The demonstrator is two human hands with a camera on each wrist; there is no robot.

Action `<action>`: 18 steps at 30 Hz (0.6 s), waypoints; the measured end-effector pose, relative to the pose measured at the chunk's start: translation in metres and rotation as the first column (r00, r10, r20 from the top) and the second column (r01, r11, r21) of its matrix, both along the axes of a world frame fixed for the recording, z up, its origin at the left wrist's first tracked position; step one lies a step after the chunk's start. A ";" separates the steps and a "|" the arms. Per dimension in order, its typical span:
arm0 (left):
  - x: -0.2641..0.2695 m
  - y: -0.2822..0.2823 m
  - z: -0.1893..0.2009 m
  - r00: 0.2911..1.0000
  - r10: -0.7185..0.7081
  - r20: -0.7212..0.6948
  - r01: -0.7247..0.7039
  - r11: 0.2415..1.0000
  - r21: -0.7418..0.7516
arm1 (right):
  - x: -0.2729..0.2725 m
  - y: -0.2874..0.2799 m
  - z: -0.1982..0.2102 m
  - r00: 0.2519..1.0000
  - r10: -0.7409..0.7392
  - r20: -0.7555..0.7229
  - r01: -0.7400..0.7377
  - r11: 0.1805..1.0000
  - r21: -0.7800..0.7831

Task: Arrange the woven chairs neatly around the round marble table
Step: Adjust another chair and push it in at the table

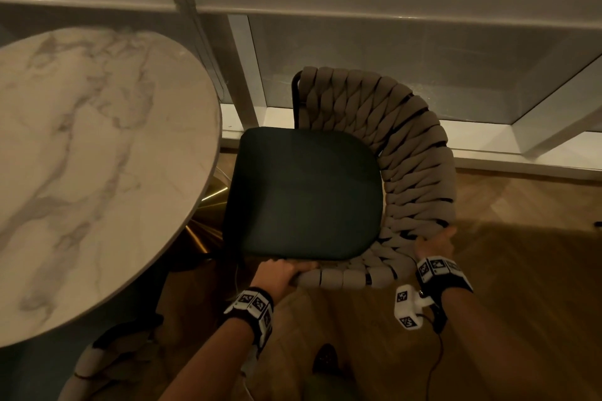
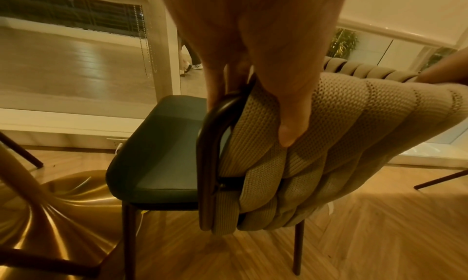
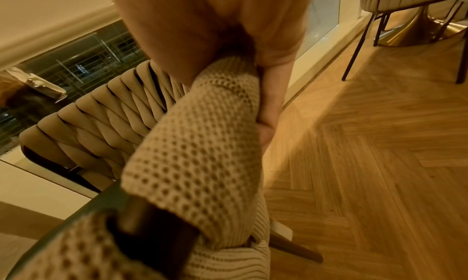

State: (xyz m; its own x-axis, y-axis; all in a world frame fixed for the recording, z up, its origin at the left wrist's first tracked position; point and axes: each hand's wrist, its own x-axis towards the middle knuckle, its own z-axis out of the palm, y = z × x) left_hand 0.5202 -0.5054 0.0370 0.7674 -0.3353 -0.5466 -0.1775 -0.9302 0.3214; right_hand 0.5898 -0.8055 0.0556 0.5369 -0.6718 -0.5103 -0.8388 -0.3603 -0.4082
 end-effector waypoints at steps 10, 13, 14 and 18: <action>-0.026 -0.007 0.001 0.998 0.051 0.039 -0.050 0.998 -0.029 | -0.020 0.003 0.014 0.998 0.027 0.063 -0.030 0.998 0.055; -0.048 0.000 0.009 0.987 0.150 0.059 -0.144 0.986 -0.087 | -0.037 0.013 0.018 0.994 0.032 0.101 -0.037 0.998 0.046; -0.056 0.004 0.015 0.983 0.179 0.051 -0.172 0.978 -0.118 | -0.045 0.018 0.020 0.994 0.035 0.100 -0.040 0.998 0.042; -0.106 0.049 0.042 0.961 0.252 0.115 -0.223 0.950 -0.221 | -0.079 0.048 0.024 0.993 0.097 0.070 -0.098 0.995 0.017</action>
